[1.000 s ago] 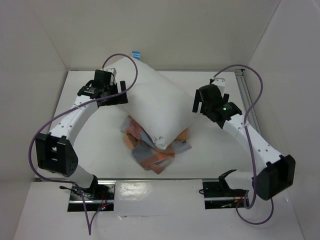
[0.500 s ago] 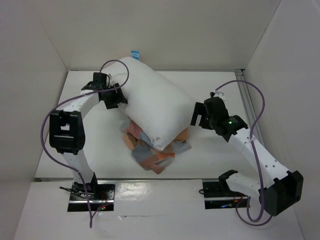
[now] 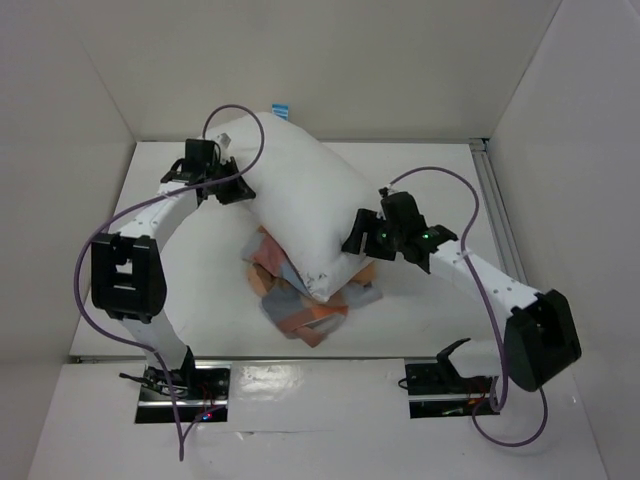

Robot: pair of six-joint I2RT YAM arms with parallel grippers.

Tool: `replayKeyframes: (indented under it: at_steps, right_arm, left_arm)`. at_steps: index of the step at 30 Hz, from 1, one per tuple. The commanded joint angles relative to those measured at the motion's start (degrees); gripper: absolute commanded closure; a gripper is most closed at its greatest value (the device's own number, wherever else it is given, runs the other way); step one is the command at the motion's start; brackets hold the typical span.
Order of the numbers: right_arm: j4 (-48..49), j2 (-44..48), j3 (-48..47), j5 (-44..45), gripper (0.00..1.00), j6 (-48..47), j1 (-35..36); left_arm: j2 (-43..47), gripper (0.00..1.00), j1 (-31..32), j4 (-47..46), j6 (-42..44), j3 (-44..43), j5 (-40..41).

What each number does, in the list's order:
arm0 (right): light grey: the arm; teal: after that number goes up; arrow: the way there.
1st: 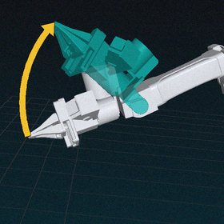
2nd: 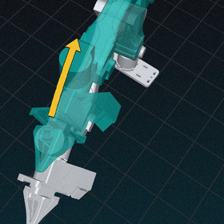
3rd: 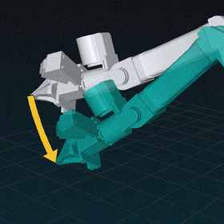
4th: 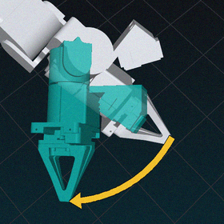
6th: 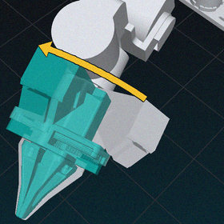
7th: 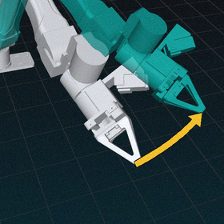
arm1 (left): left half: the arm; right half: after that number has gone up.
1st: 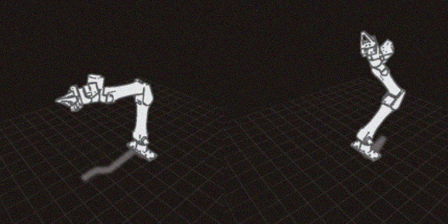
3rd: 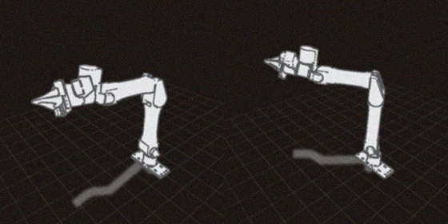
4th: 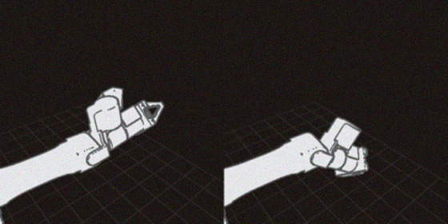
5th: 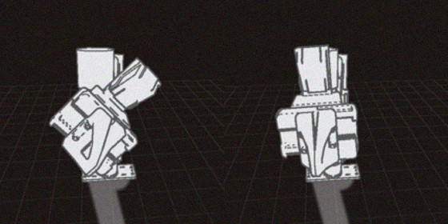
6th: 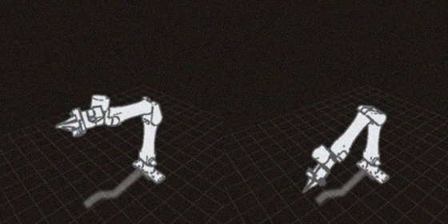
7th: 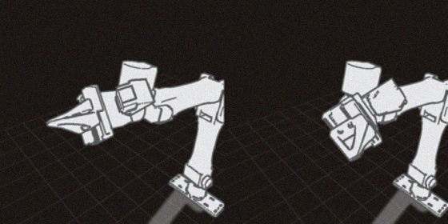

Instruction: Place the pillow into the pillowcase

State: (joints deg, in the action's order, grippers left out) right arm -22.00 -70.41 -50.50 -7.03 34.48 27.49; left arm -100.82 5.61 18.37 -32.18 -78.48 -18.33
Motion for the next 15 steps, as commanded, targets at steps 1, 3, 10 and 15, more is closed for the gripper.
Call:
replayKeyframes:
  at_steps: [1, 3, 10, 15]
  right_arm:
    - [10.1, -7.1, -2.9, -5.3, 0.26, 1.2, 2.5]
    - [11.6, -8.2, -3.5, -3.6, 0.89, 1.2, 2.5]
    - [4.6, -5.0, -17.3, 18.4, 1.00, -4.9, 2.5]
    - [1.9, -8.1, -28.1, 28.7, 1.00, -10.8, -2.2]
  left_arm:
    - [3.7, 1.00, 1.0, 0.0, 2.5, 0.3, -4.3]
    - [3.7, 1.00, 1.6, 1.8, 4.1, -0.4, -5.2]
    - [6.3, 1.00, 2.1, 3.2, 4.8, -3.0, -5.2]
    - [5.5, 1.00, 3.3, 3.8, 3.5, -7.4, -7.2]
